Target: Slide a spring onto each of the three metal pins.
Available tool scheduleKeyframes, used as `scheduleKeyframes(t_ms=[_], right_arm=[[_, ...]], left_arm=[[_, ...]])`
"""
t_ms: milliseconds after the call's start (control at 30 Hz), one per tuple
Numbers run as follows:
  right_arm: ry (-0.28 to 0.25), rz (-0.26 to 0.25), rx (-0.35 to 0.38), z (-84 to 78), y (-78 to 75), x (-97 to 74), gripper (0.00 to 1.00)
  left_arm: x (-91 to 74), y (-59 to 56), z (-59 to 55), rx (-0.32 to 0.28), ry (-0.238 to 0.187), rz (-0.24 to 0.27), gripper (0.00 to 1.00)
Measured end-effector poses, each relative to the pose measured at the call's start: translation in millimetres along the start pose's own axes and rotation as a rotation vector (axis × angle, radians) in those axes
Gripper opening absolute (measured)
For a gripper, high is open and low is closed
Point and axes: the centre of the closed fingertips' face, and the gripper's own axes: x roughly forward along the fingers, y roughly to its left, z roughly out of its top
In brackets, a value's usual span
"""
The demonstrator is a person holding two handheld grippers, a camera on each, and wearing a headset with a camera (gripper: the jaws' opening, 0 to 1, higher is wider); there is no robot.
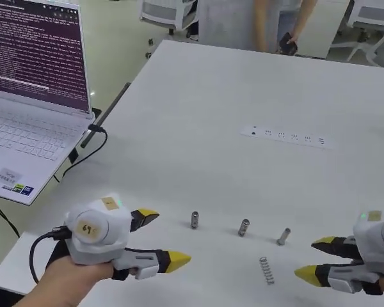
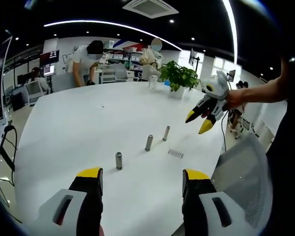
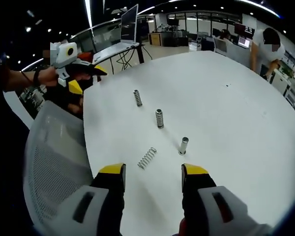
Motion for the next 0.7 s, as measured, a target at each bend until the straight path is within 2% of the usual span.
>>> scheduleKeyframes(t_ms=[400, 567, 700], right_arm=[[-0.035, -0.037, 0.111, -36.1, 5.8, -17.0, 0.54], [-0.052, -0.050, 0.133, -41.5, 8.4, -23.4, 0.57], [-0.046, -0.058, 0.145, -46.8, 8.0, -24.0, 0.59]], left_arm=[[4.9, -5.2, -0.6, 0.007, 0.014, -0.018, 0.62], [6.1, -6.9, 1.4, 0.008, 0.011, -0.020, 0.62], [8.0, -9.3, 1.9, 0.006, 0.009, -0.029, 0.62]])
